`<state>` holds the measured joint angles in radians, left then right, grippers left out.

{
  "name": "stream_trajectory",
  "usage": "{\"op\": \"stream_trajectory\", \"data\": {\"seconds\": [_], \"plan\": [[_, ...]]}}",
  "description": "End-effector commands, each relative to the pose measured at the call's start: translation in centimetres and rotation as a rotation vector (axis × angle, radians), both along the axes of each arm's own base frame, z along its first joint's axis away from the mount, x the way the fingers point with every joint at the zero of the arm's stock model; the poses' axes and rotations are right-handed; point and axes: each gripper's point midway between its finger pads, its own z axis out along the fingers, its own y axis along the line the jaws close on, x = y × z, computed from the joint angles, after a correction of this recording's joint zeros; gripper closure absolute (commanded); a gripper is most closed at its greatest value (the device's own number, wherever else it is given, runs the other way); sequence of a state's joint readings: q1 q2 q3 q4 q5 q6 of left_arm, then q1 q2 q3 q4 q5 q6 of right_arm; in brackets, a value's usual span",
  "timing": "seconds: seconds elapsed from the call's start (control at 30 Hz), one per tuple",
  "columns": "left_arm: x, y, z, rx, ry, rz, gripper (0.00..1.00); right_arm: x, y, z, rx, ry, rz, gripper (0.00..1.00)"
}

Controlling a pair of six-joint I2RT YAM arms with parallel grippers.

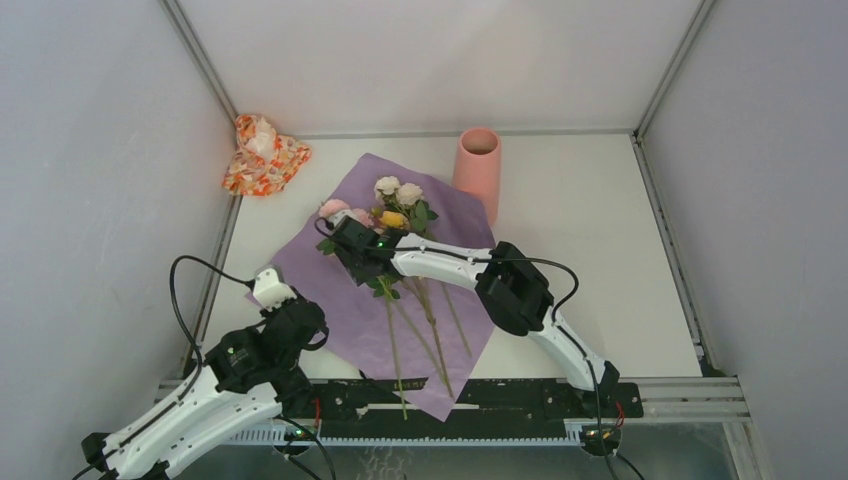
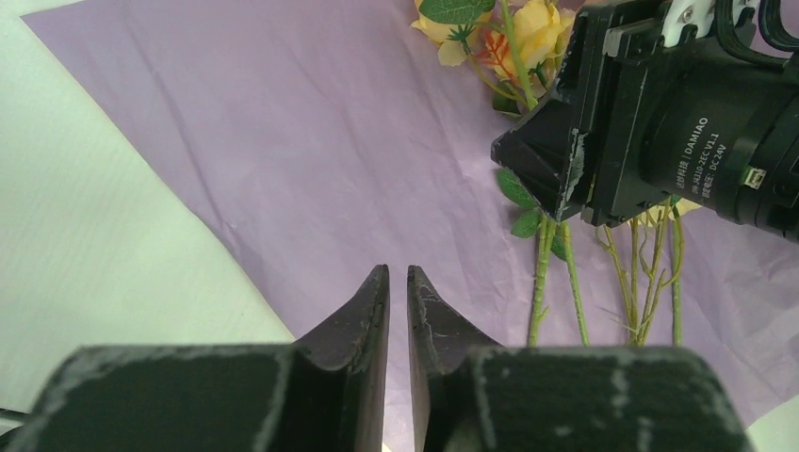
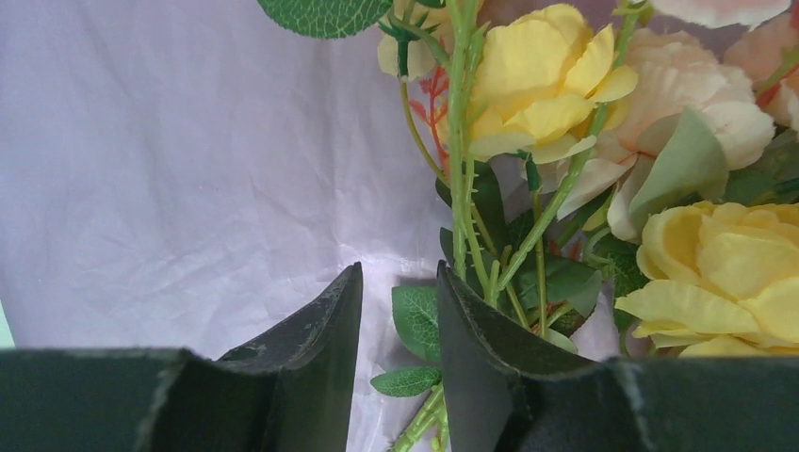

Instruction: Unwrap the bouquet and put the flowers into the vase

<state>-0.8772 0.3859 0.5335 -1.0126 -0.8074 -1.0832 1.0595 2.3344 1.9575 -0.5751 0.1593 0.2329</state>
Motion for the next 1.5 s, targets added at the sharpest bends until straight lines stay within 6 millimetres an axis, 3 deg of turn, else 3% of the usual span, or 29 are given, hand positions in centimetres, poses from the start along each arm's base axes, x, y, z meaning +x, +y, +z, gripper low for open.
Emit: {"op": "stream_trajectory", "data": {"seconds": [0.0, 0.13, 0.23, 0.6, 0.87, 0.93, 1.0, 1.13, 1.3, 1.33, 1.47], "plan": [[0.5, 0.1, 2.2, -0.040, -0.054, 0.029, 0.83, 0.9, 1.0, 5.0, 0.077, -0.085, -0.009, 0.57], [0.7, -0.1, 2.3, -0.038, -0.054, 0.024, 0.83, 0.6, 1.1, 7.4, 0.098, -0.140, -0.005, 0.57], [0.7, -0.3, 2.3, -0.034, -0.049, 0.018, 0.83, 1.4, 1.0, 7.6, 0.085, -0.170, -0.015, 0.57], [0.7, -0.5, 1.6, -0.029, -0.036, 0.012, 0.83, 2.8, 0.9, 2.7, 0.012, -0.122, -0.023, 0.57], [0.7, -0.5, 1.3, -0.021, -0.025, 0.011, 0.83, 4.5, 1.1, 0.5, -0.016, -0.096, -0.037, 0.57], [0.7, -0.5, 1.2, -0.022, -0.025, 0.010, 0.83, 4.7, 1.1, 0.4, -0.010, -0.088, -0.046, 0.62], [0.7, -0.5, 1.2, -0.025, -0.027, 0.010, 0.83, 4.6, 1.2, 1.0, 0.003, -0.090, -0.045, 0.79], [0.7, -0.5, 1.3, -0.029, -0.030, 0.009, 0.83, 3.9, 1.7, 4.1, 0.052, -0.123, -0.036, 1.00], [0.6, -0.6, 1.6, -0.039, -0.033, 0.006, 0.84, 2.5, 1.7, 11.1, 0.162, -0.186, -0.020, 1.00], [0.6, -0.6, 1.7, -0.042, -0.035, 0.004, 0.84, 2.2, 1.4, 13.5, 0.200, -0.207, -0.019, 1.00], [0.6, -0.5, 1.9, -0.053, -0.049, 0.001, 0.84, 1.8, -0.4, 19.6, 0.292, -0.274, -0.026, 1.00]]}}
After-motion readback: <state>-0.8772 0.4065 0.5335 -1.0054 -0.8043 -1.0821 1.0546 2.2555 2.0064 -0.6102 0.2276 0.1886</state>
